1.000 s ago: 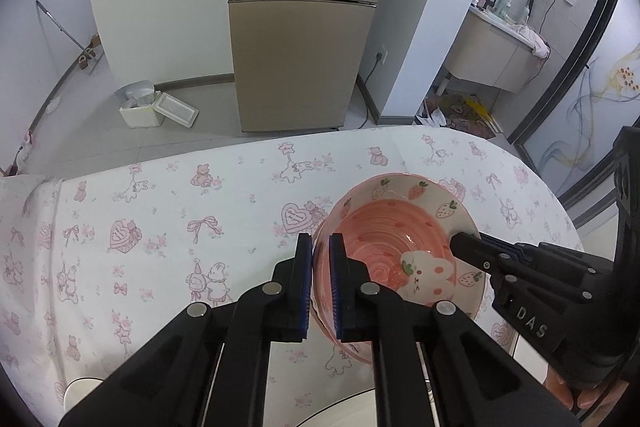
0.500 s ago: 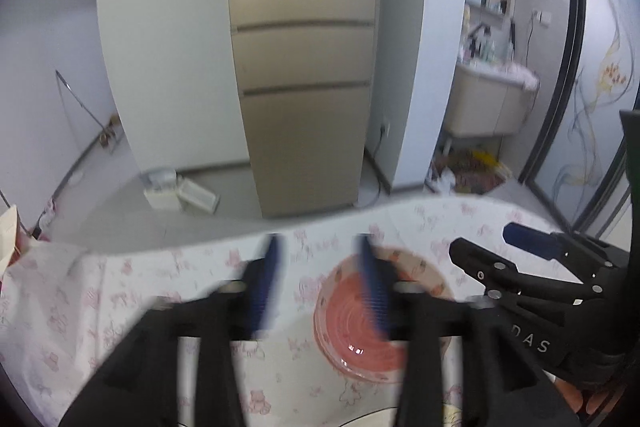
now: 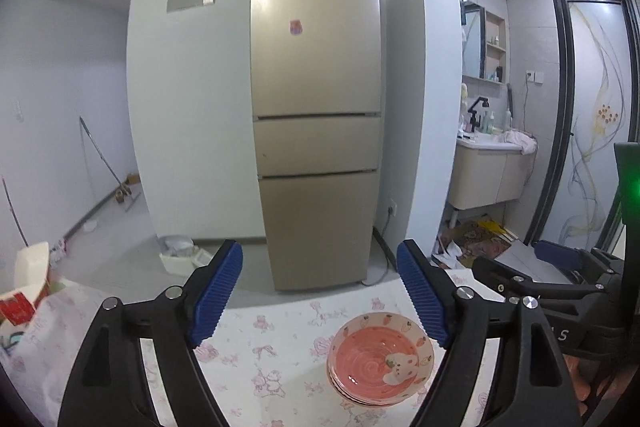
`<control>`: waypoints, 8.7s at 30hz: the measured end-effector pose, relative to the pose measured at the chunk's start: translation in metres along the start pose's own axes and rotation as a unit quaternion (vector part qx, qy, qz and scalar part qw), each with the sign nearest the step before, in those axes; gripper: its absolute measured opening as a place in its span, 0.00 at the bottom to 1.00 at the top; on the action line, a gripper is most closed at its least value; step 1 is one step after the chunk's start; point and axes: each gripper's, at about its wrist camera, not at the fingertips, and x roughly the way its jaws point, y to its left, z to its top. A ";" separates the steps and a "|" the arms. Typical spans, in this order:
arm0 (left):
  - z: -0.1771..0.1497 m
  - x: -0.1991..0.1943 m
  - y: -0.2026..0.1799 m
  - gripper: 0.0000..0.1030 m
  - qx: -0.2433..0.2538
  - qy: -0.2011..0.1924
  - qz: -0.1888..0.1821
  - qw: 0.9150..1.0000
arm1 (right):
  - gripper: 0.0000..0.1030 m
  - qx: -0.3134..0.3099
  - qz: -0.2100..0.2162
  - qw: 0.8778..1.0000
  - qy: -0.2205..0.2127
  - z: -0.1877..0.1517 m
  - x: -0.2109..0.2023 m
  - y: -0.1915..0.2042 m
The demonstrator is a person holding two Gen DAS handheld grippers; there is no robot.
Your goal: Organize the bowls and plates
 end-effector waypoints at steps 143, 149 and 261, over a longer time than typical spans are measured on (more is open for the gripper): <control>-0.163 -0.183 0.138 0.15 -0.157 0.145 0.039 0.976 | 0.12 -0.047 0.127 0.984 0.112 -0.150 -0.092 0.120; -0.143 -0.177 0.087 0.16 -0.125 0.147 0.005 0.981 | 0.13 -0.030 0.083 0.993 0.084 -0.136 -0.114 0.079; -0.241 -0.067 0.004 0.31 -0.026 0.291 0.000 0.956 | 0.13 -0.023 0.002 0.986 0.166 -0.225 -0.047 -0.006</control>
